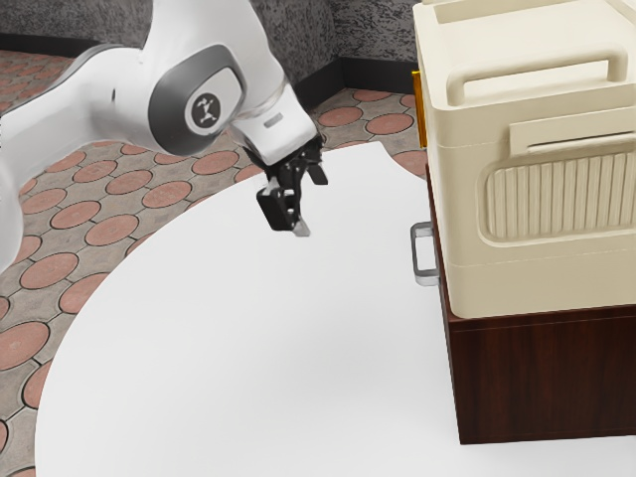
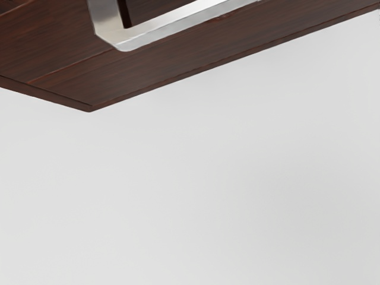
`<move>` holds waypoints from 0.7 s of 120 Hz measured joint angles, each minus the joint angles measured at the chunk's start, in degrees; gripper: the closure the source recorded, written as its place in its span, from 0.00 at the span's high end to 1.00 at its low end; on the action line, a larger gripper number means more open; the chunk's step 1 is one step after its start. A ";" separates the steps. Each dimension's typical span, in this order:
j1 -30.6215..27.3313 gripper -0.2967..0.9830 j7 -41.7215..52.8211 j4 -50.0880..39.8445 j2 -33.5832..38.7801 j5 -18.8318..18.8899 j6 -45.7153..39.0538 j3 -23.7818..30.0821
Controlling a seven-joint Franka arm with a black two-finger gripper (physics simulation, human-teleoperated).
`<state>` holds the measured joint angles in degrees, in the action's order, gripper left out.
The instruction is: Pull the drawer handle with one arm to open the drawer
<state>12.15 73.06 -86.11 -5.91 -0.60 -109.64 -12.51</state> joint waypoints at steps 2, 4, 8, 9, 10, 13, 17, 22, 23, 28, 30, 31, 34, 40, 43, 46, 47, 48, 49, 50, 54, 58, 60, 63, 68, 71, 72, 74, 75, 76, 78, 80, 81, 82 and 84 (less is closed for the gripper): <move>0.14 0.77 0.67 -1.00 0.49 0.04 -0.95 0.01; 0.30 0.77 1.36 -1.85 0.92 0.08 -1.87 0.00; 0.70 0.77 2.72 -3.28 1.79 0.16 -3.55 -0.05; 0.81 0.77 3.05 -3.58 1.99 0.18 -3.92 -0.08; 0.92 0.77 3.38 -3.84 2.17 0.19 -4.29 -0.11; 1.22 0.77 4.34 -4.53 2.70 0.23 -5.30 -0.20; 1.61 0.77 5.52 -5.71 3.51 0.25 -6.45 -0.37; 1.94 0.77 6.88 -7.27 4.65 0.24 -7.65 -0.49; 2.00 0.77 7.15 -7.69 4.93 0.23 -7.87 -0.50; 2.18 0.77 8.45 -9.19 5.82 0.21 -8.81 -0.55; 2.22 0.77 8.96 -9.54 6.02 0.23 -9.13 -0.56; 2.24 0.77 9.22 -9.68 6.11 0.24 -9.29 -0.56; 2.28 0.77 10.05 -9.98 6.31 0.26 -9.71 -0.57; 2.31 0.77 11.83 -10.30 6.52 0.30 -10.43 -0.58; 2.31 0.77 12.75 -10.40 6.58 0.32 -10.79 -0.59; 2.30 0.77 13.69 -10.71 6.63 0.31 -11.22 -0.59; 2.30 0.77 14.02 -10.95 6.70 0.30 -11.43 -0.59; 2.31 0.77 14.33 -11.17 6.76 0.29 -11.62 -0.59; 2.31 0.77 14.65 -11.40 6.83 0.28 -11.82 -0.59; 2.31 0.77 14.95 -11.65 6.91 0.28 -12.03 -0.59; 2.32 0.77 16.18 -12.70 7.25 0.20 -12.91 -0.59; 2.29 0.77 17.46 -13.74 7.62 0.06 -13.93 -0.59; 2.26 0.77 18.08 -14.12 7.76 -0.02 -14.42 -0.59; 2.20 0.77 19.02 -14.59 7.95 -0.10 -15.16 -0.59; 2.08 0.77 20.62 -15.39 8.25 -0.24 -16.50 -0.59; 2.02 0.77 21.56 -16.11 8.49 -0.32 -17.44 -0.59; 2.00 0.77 21.86 -16.37 8.55 -0.34 -17.76 -0.59; 2.00 0.77 22.47 -16.96 8.75 -0.47 -18.44 -0.61; 2.00 0.77 22.78 -17.24 8.84 -0.56 -18.78 -0.62; 2.00 0.77 23.09 -17.53 8.94 -0.69 -19.12 -0.63; 2.00 0.77 23.72 -18.12 9.12 -1.05 -19.84 -0.64; 1.99 0.77 24.40 -18.78 9.29 -1.61 -20.60 -0.65; 1.99 0.77 24.73 -19.08 9.38 -1.89 -20.97 -0.66; 2.00 0.77 25.07 -19.36 9.47 -2.15 -21.34 -0.66; 2.01 0.77 25.72 -19.90 9.65 -2.62 -22.07 -0.66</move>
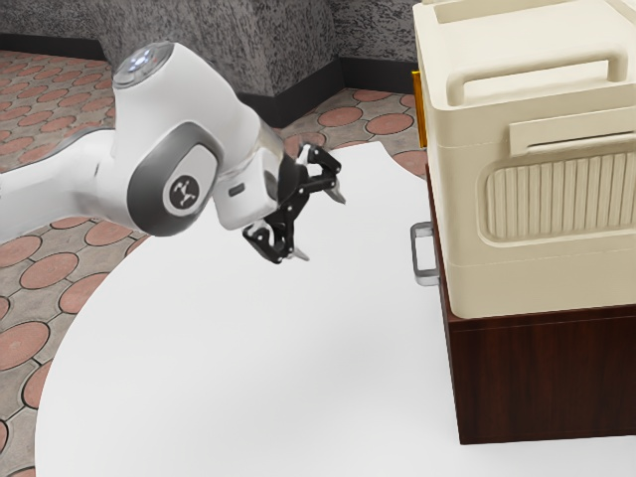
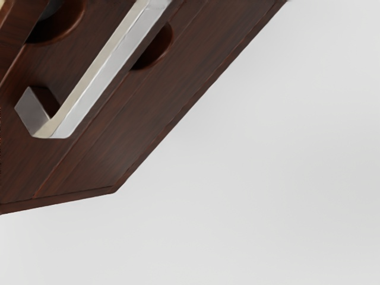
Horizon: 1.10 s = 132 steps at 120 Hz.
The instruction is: Pull the drawer handle with one arm to open the drawer
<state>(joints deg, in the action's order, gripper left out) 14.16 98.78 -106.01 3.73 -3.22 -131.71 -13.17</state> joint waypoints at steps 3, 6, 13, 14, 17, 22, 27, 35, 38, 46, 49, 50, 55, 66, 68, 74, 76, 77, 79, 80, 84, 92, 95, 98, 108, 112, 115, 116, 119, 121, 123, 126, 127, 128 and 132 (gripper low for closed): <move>0.04 0.77 0.94 -0.76 0.25 -0.60 -1.10 -0.01; 0.13 0.77 1.85 -1.44 0.45 -1.09 -2.21 -0.01; 0.65 0.77 3.82 -2.36 0.67 -1.91 -4.59 -0.01; 0.74 0.77 4.09 -2.43 0.68 -2.00 -4.89 -0.01; 1.03 0.77 4.86 -2.61 0.70 -2.24 -5.76 -0.01; 1.42 0.77 6.09 -3.15 0.71 -2.54 -7.09 -0.01; 1.66 0.77 7.24 -3.80 0.76 -2.75 -8.21 -0.01; 1.93 0.77 8.92 -5.29 1.32 -2.93 -9.88 -0.09; 2.27 0.77 9.51 -6.26 1.86 -2.95 -10.66 -0.29; 4.19 0.77 11.17 -7.63 2.60 -2.91 -12.38 -1.80; 5.14 0.77 11.80 -7.84 2.72 -2.90 -12.91 -2.47; 5.42 0.77 12.01 -7.89 2.75 -2.88 -13.07 -2.64; 6.48 0.77 13.03 -8.05 2.81 -2.79 -13.92 -3.20; 7.67 0.77 15.11 -8.43 2.89 -2.62 -15.32 -3.61; 7.74 0.77 15.46 -8.62 2.92 -2.60 -15.51 -3.64; 8.01 0.77 16.46 -9.13 3.00 -2.32 -16.00 -3.68; 8.19 0.77 16.79 -9.39 3.09 -2.02 -16.14 -3.69; 8.30 0.77 16.96 -9.50 3.13 -1.89 -16.21 -3.69; 8.56 0.77 17.28 -9.69 3.19 -1.64 -16.33 -3.71; 8.69 0.77 17.44 -9.77 3.21 -1.53 -16.39 -3.72; 9.16 0.77 18.06 -10.05 3.28 -1.14 -16.60 -3.82; 9.78 0.77 19.20 -10.31 3.31 -0.61 -16.94 -4.09; 9.96 0.77 19.59 -10.37 3.29 -0.49 -17.04 -4.16; 10.22 0.77 19.97 -10.43 3.25 -0.39 -17.13 -4.40; 10.55 0.77 21.12 -10.53 3.05 -0.17 -17.37 -5.26; 10.65 0.77 21.54 -10.55 2.96 -0.12 -17.45 -5.40; 10.82 0.77 21.84 -10.55 2.88 -0.09 -17.56 -5.47; 10.92 0.77 21.94 -10.55 2.86 -0.08 -17.61 -5.49; 11.27 0.77 22.22 -10.56 2.82 -0.06 -17.76 -5.54; 11.52 0.77 22.40 -10.56 2.80 -0.04 -17.86 -5.56; 11.79 0.77 22.58 -10.56 2.78 -0.02 -17.98 -5.58; 12.19 0.77 22.84 -10.56 2.76 0.01 -18.15 -5.60; 12.31 0.77 22.92 -10.56 2.75 0.02 -18.21 -5.61; 12.42 0.77 23.01 -10.56 2.75 0.03 -18.27 -5.61; 12.71 0.77 23.32 -10.76 2.72 0.05 -18.49 -5.62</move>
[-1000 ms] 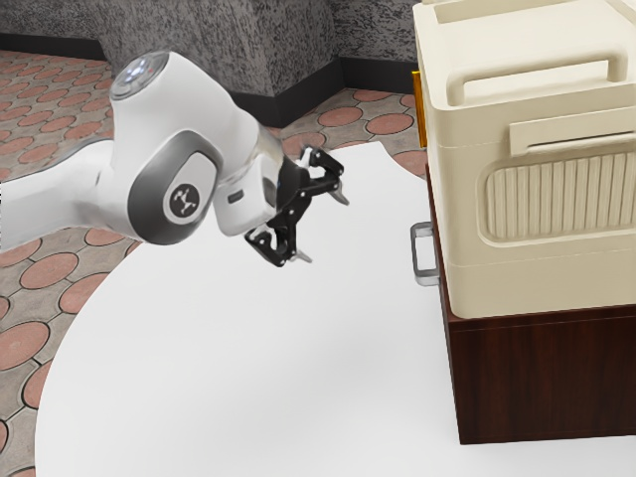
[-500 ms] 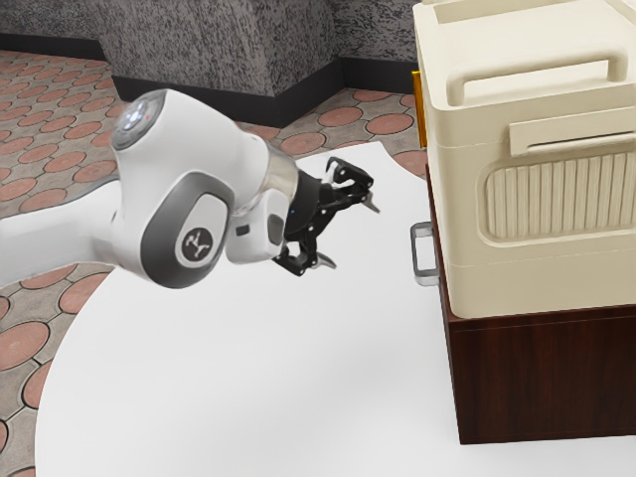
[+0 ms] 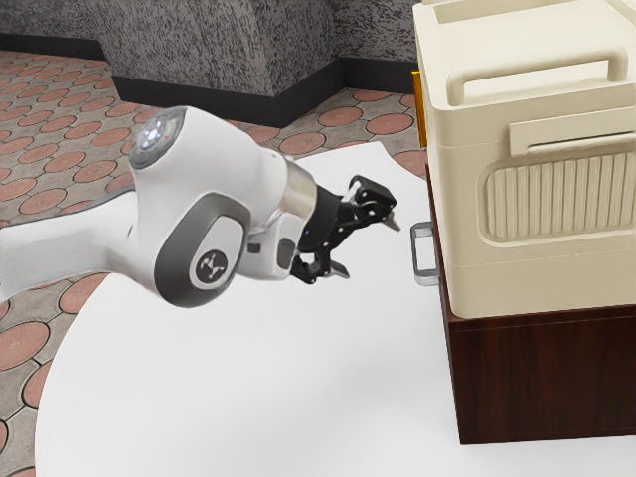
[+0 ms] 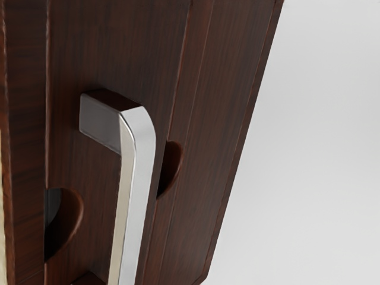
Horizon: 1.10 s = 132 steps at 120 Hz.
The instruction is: Pull the drawer handle with one arm to open the drawer
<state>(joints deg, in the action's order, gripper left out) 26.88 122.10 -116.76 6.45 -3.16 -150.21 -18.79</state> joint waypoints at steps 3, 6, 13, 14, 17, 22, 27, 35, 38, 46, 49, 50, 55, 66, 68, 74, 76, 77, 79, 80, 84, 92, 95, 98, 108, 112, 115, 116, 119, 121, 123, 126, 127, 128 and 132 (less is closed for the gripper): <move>0.19 0.77 0.23 -0.22 -0.02 0.02 -0.16 -0.13; 0.26 0.77 0.45 -0.50 -0.02 0.03 -0.30 -0.29; 0.13 0.77 0.92 -1.09 -0.04 0.07 -0.57 -0.78; 0.09 0.77 0.98 -1.13 -0.04 0.07 -0.61 -0.82; -0.01 0.77 1.17 -1.22 -0.11 0.09 -0.76 -0.92; 0.01 0.77 1.50 -1.31 -0.37 0.13 -1.05 -1.00; 0.38 0.77 1.93 -1.32 -0.63 0.17 -1.43 -1.04; 1.03 0.77 2.59 -1.36 -0.98 0.21 -2.13 -1.16; 1.14 0.77 2.82 -1.37 -1.12 0.22 -2.39 -1.23; 1.10 0.77 3.39 -1.45 -1.56 0.24 -2.96 -1.30; 1.06 0.77 3.58 -1.52 -1.77 0.24 -3.14 -1.31; 1.04 0.77 3.65 -1.54 -1.84 0.24 -3.19 -1.32; 0.99 0.77 3.95 -1.60 -2.17 0.25 -3.43 -1.33; 1.06 0.77 4.57 -1.64 -2.72 0.26 -3.89 -1.33; 1.11 0.77 4.67 -1.64 -2.79 0.26 -4.00 -1.33; 1.25 0.77 4.96 -1.65 -2.95 0.26 -4.27 -1.33; 1.29 0.77 5.05 -1.65 -2.98 0.26 -4.35 -1.33; 1.30 0.77 5.10 -1.65 -3.00 0.26 -4.39 -1.33; 1.33 0.77 5.19 -1.65 -3.09 0.26 -4.46 -1.33; 1.34 0.77 5.23 -1.65 -3.14 0.26 -4.49 -1.33; 1.38 0.77 5.40 -1.65 -3.38 0.26 -4.61 -1.33; 1.42 0.77 5.70 -1.62 -4.10 0.26 -4.80 -1.33; 1.42 0.77 5.81 -1.63 -4.31 0.25 -4.87 -1.33; 1.37 0.78 5.91 -1.63 -4.46 0.21 -4.94 -1.31; 1.29 0.79 6.22 -1.63 -4.66 0.23 -5.23 -1.25; 1.27 0.79 6.34 -1.63 -4.70 0.19 -5.32 -1.24; 1.25 0.78 6.42 -1.63 -4.79 0.21 -5.39 -1.23; 1.26 0.77 6.44 -1.63 -4.82 0.19 -5.40 -1.23; 1.27 0.77 6.52 -1.63 -4.89 0.14 -5.45 -1.23; 1.28 0.77 6.57 -1.63 -4.94 0.11 -5.48 -1.24; 1.29 0.77 6.62 -1.63 -4.97 0.09 -5.51 -1.24; 1.30 0.77 6.69 -1.68 -5.02 0.06 -5.54 -1.24; 1.30 0.77 6.71 -1.70 -5.04 0.04 -5.55 -1.24; 1.30 0.77 6.73 -1.71 -5.06 0.03 -5.56 -1.25; 1.30 0.77 6.82 -1.79 -5.11 0.00 -5.59 -1.25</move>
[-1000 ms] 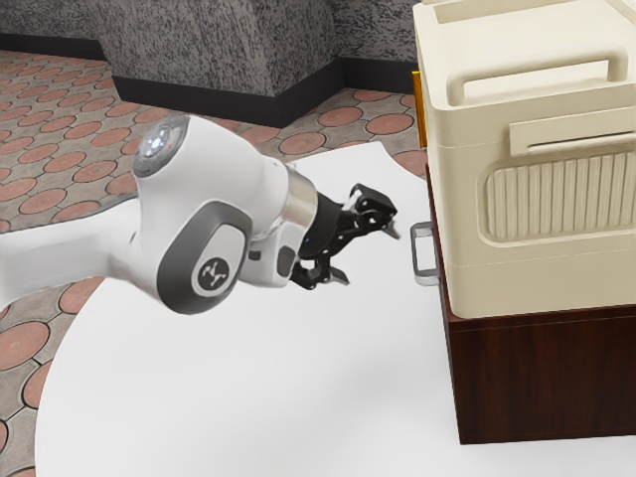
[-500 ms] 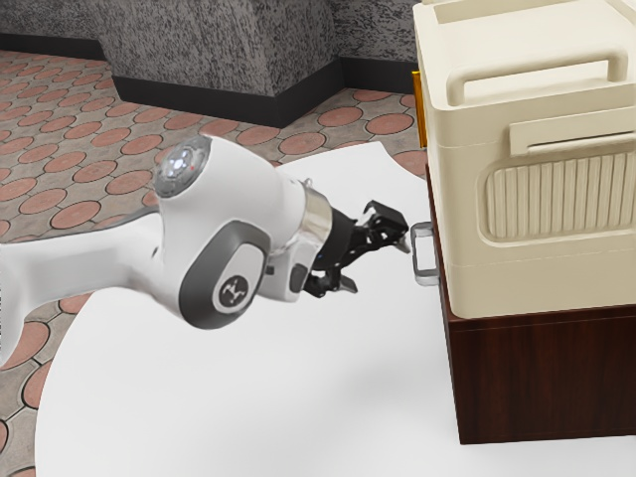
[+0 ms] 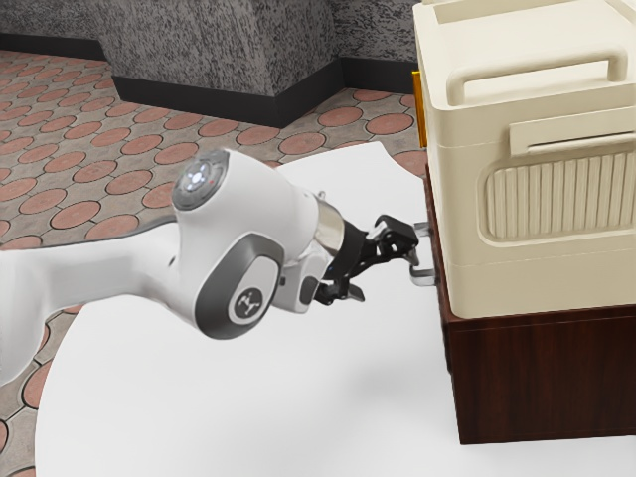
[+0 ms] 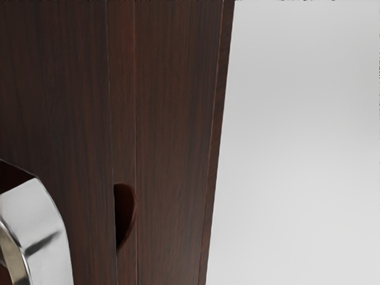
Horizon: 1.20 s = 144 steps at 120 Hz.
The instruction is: Pull the drawer handle with one arm to open the drawer
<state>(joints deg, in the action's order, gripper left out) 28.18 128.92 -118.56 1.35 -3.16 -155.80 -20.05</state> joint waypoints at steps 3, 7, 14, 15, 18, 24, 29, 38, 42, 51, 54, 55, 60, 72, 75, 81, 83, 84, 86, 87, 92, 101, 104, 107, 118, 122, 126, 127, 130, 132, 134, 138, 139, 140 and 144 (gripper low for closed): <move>0.00 0.77 0.06 -0.12 0.02 -0.01 -0.02 0.00; 0.03 0.77 0.14 -0.29 0.08 -0.03 -0.04 -0.02; 0.11 0.77 0.26 -0.73 0.28 -0.06 -0.07 -0.09; 0.13 0.77 0.28 -0.81 0.32 -0.07 -0.07 -0.11; 0.30 0.77 0.33 -0.98 0.41 -0.08 -0.08 -0.30; 0.56 0.77 0.42 -1.31 0.57 -0.06 -0.11 -0.67; 0.83 0.77 0.49 -1.71 0.75 -0.02 -0.13 -1.18; 1.38 0.77 0.60 -2.42 1.40 0.08 -0.14 -2.25; 1.35 0.77 0.65 -2.73 1.63 0.11 -0.14 -2.61; 0.98 0.77 0.74 -3.40 2.13 0.20 -0.15 -3.38; 0.77 0.78 0.77 -3.63 2.27 0.22 -0.15 -3.60; 0.70 0.78 0.78 -3.72 2.32 0.22 -0.15 -3.66; 0.36 0.77 0.82 -4.17 2.60 0.22 -0.16 -3.97; -0.23 0.77 0.91 -5.70 3.71 0.11 -0.15 -4.24; -0.22 0.77 0.93 -6.16 4.12 0.12 -0.15 -4.26; -0.19 0.76 0.98 -7.04 4.82 -0.15 -0.14 -4.26; -0.20 0.76 0.99 -7.27 4.99 -0.27 -0.14 -4.26; -0.20 0.76 1.00 -7.36 5.06 -0.33 -0.14 -4.26; -0.20 0.76 1.02 -7.52 5.21 -0.42 -0.14 -4.26; -0.20 0.75 1.03 -7.59 5.28 -0.46 -0.14 -4.26; -0.21 0.74 1.08 -7.83 5.55 -0.62 -0.15 -4.26; -0.10 0.72 1.23 -8.49 6.12 -0.96 -0.19 -4.53; -0.05 0.72 1.28 -8.72 6.33 -0.96 -0.20 -4.75; 0.01 0.73 1.34 -8.98 6.58 -0.96 -0.22 -4.98; 0.05 0.73 1.49 -9.65 7.18 -0.75 -0.25 -5.62; 0.01 0.73 1.54 -9.87 7.33 -0.73 -0.26 -5.72; -0.02 0.73 1.59 -10.09 7.60 -0.76 -0.27 -5.82; -0.04 0.73 1.60 -10.15 7.66 -0.76 -0.27 -5.84; -0.05 0.72 1.64 -10.30 7.90 -0.75 -0.27 -5.93; 0.00 0.72 1.67 -10.46 8.04 -0.73 -0.28 -6.12; 0.04 0.72 1.70 -10.60 8.23 -0.68 -0.28 -6.29; -0.03 0.72 1.75 -10.90 8.54 -0.75 -0.29 -6.49; -0.03 0.72 1.76 -10.99 8.67 -0.79 -0.29 -6.54; -0.05 0.72 1.78 -11.06 8.78 -0.83 -0.29 -6.58; -0.18 0.71 1.82 -11.35 9.25 -0.88 -0.29 -6.69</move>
<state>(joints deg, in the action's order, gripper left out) 28.00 130.74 -129.91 10.60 -4.04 -156.09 -26.74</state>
